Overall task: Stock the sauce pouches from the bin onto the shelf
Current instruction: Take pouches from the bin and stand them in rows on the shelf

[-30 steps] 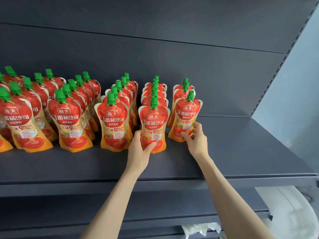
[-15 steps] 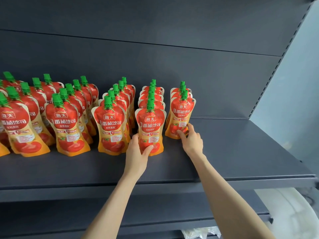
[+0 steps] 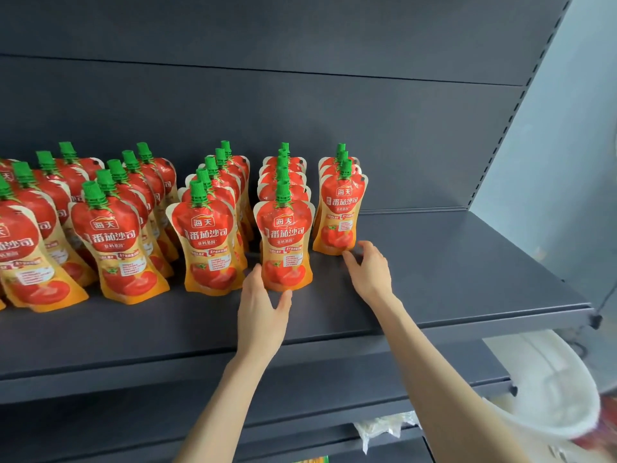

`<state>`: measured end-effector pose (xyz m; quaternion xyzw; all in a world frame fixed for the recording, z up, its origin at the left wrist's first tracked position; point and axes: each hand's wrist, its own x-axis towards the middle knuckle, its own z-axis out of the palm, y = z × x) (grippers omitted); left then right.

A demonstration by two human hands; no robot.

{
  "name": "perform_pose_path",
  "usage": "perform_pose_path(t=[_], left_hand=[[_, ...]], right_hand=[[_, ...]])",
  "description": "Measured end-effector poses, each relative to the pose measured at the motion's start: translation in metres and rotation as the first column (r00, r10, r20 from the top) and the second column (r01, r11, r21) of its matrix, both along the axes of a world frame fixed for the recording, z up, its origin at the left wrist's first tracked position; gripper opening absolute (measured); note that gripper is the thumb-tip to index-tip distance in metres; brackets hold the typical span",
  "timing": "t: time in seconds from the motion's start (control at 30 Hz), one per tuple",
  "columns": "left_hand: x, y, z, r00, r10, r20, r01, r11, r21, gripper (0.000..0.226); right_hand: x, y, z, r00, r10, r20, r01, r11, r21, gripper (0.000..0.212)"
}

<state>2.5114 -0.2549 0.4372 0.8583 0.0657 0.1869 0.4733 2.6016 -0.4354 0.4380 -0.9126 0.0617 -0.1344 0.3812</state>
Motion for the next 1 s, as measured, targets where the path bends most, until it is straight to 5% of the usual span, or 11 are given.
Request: perform_pose_path(t=[0.13,0.47,0.67,1.0], left_hand=[[-0.022,-0.007,-0.003,0.996,-0.027,0.08,0.022,0.998,0.062,0.044],[-0.078,-0.099,-0.005,0.883,-0.452,0.128,0.446,0.892,0.071,0.023],[-0.12,-0.186,-0.059,0.774,-0.633,-0.024,0.633,0.773,0.041,0.02],[-0.193,-0.317,-0.179,0.602,-0.679,-0.42,0.726,0.685,-0.065,0.021]], right_hand=[[-0.044,-0.013,-0.001,0.997,-0.018,0.079,0.011,0.996,0.087,0.028],[-0.183,-0.097,-0.022,0.959,-0.192,0.207,0.176,0.98,0.092,0.013],[-0.265,-0.177,-0.077,0.941,-0.338,0.033,0.333,0.938,0.1,0.013],[-0.365,-0.296,-0.186,0.876,-0.349,-0.334,0.408,0.904,0.124,0.015]])
